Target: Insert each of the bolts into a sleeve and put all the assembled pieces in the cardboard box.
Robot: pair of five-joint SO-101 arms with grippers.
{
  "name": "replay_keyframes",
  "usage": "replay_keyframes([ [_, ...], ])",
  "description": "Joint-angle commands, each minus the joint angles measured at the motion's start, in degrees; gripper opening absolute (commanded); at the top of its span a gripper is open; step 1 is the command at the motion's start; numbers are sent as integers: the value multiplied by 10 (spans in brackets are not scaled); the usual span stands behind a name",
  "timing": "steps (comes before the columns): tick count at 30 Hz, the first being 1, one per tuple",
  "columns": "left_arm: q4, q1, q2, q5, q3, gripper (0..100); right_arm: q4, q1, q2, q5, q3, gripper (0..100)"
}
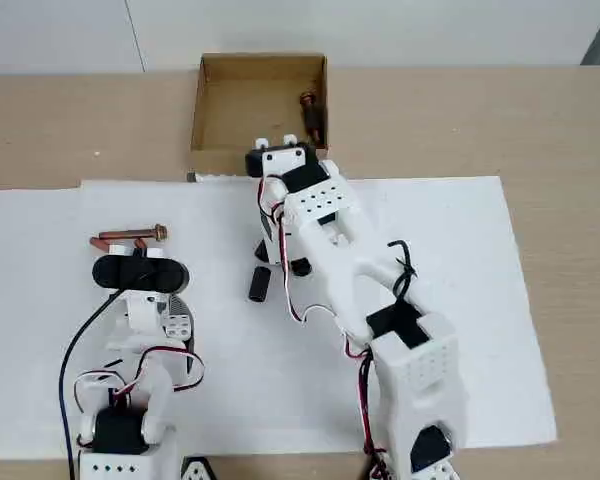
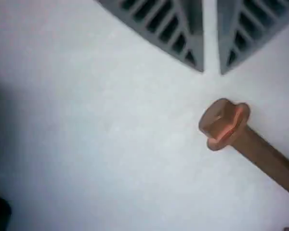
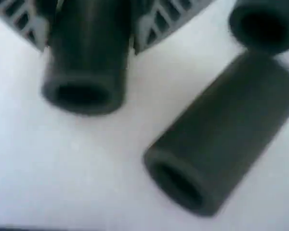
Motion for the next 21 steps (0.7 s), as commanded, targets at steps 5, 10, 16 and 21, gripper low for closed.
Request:
replay_keyframes([
  [5, 0, 1, -4, -2, -3, 7, -3, -1, 24, -3, 1, 99],
  [10, 0, 1, -4, -2, -3, 7, 4, -1, 21, -3, -9, 3],
  [16, 0, 1, -4, -2, -3, 7, 76, -1, 16, -4, -91, 3],
  [21, 1, 1, -4, -1, -2, 7, 161, -2, -45, -4, -194, 3],
])
